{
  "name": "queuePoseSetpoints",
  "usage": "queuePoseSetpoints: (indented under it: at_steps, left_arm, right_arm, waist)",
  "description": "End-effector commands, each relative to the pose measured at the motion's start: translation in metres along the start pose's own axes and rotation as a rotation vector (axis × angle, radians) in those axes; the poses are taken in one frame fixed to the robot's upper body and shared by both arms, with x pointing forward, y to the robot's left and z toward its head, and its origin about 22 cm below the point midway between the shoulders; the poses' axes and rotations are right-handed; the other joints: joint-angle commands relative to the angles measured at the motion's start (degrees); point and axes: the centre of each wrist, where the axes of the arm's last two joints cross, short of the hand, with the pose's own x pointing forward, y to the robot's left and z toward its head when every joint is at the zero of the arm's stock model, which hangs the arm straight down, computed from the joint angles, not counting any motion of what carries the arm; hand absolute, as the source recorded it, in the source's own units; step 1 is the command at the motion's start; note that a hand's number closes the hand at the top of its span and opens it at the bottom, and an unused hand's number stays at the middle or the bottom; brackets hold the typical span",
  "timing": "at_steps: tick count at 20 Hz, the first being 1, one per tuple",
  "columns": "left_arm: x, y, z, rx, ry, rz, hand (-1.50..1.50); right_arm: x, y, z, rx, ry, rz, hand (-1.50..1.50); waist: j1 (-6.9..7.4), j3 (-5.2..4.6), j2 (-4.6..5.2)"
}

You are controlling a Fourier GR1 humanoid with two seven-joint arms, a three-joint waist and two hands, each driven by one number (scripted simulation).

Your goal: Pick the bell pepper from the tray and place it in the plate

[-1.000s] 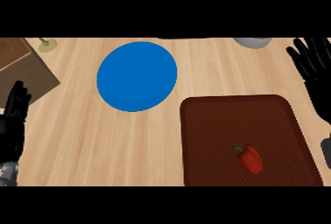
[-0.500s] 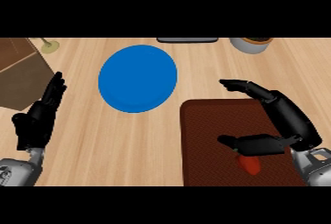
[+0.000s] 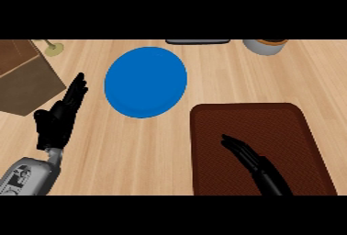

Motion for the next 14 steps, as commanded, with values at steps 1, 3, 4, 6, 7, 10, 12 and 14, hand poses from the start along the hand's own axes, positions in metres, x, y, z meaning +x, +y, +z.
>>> queuePoseSetpoints:
  at_steps: [1,3,4,6,7,10,12,14]
  left_arm:
    - [0.004,-0.013,-0.002,-0.022,0.009,-0.004,0.00]
    - [-0.001,0.009,-0.008,-0.017,0.012,-0.005,0.00]
    - [0.002,-0.013,-0.011,-0.024,0.012,-0.005,0.00]
    - [-0.002,-0.014,-0.011,-0.008,0.004,-0.017,0.00]
    - [0.005,-0.015,-0.022,-0.009,-0.005,-0.005,0.00]
    - [-0.002,-0.011,-0.008,-0.015,0.002,-0.012,0.00]
    - [0.002,0.013,-0.019,0.005,0.002,-0.022,0.00]
    - [-0.008,0.000,-0.012,-0.020,-0.005,0.003,0.00]
  right_arm:
    - [0.002,-0.025,0.028,-0.055,-0.059,0.148,-1.50]
    - [0.009,-0.045,0.026,-0.124,-0.097,0.157,-1.50]
    - [0.023,-0.049,0.030,-0.112,-0.088,0.173,-1.50]
    - [0.048,-0.077,0.025,-0.102,-0.047,0.244,-1.50]
    - [0.036,-0.077,0.027,-0.066,0.018,0.319,-1.50]
    - [0.042,-0.093,0.041,0.104,0.169,0.451,-1.50]
    - [0.063,-0.103,0.036,0.142,0.233,0.488,-1.50]
    - [0.070,-0.101,0.030,0.181,0.308,0.491,-1.50]
  waist:
    - [0.00,0.02,-0.14]
    - [0.24,0.01,-0.06]
    - [0.18,0.00,-0.07]
    - [0.02,-0.07,-0.09]
    - [-0.13,-0.08,0.01]
    - [-0.07,-0.19,-0.20]
    - [-0.10,-0.25,-0.09]
    - [0.77,-0.17,0.07]
